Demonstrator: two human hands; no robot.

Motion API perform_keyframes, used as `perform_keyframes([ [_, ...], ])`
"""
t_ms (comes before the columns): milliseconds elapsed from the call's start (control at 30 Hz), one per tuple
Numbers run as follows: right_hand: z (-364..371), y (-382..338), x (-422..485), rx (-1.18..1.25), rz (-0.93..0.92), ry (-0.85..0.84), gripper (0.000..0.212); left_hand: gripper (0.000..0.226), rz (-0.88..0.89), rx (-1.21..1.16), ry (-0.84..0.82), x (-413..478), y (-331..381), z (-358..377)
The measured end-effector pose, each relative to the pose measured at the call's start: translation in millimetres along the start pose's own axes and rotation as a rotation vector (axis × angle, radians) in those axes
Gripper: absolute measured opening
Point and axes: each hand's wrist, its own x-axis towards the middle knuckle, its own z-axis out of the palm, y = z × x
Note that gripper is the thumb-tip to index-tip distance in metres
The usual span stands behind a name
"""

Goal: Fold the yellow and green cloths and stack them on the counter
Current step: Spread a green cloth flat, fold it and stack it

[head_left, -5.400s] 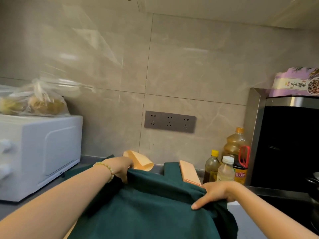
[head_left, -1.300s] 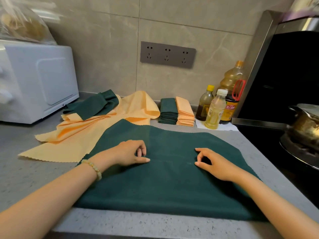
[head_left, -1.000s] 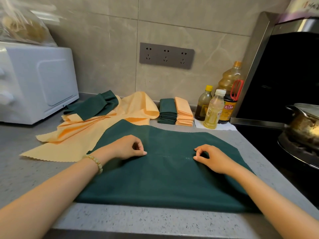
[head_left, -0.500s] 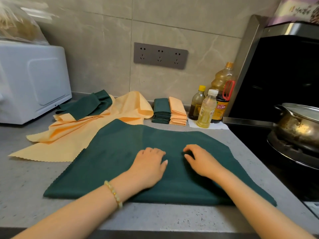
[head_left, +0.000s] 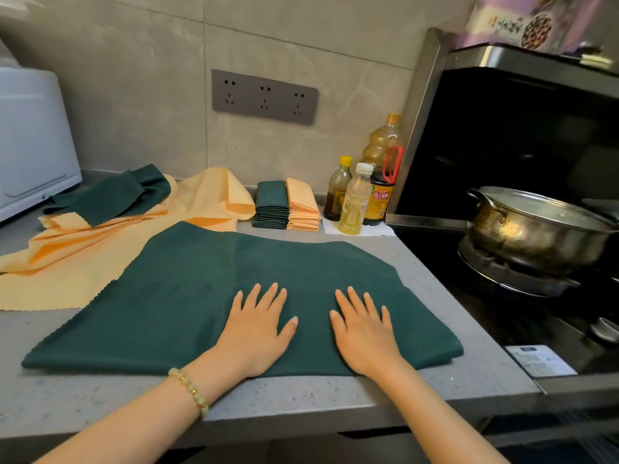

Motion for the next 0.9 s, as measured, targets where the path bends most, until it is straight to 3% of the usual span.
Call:
perform_keyframes([
  [200,-18,73,-9,-0.002,0.152,0.024,0.055,0.067,0.004,0.022,-0.011,0,0,0],
  [400,-23,89,-10,-0.024,0.179,0.004,0.056,0.066,0.000,0.023,-0.012,-1,2,0],
  [500,-29,79,-5,-0.023,0.152,0.036,0.054,0.066,-0.003,0.020,-0.009,-2,4,0],
  [733,-24,-2,25,0.108,-0.178,0.040,0.042,0.065,-0.006,0.026,-0.015,-1,8,-4],
  [900,-28,-22,48,0.149,-0.141,0.022,0.025,0.056,0.044,0.051,0.060,27,-7,-25],
])
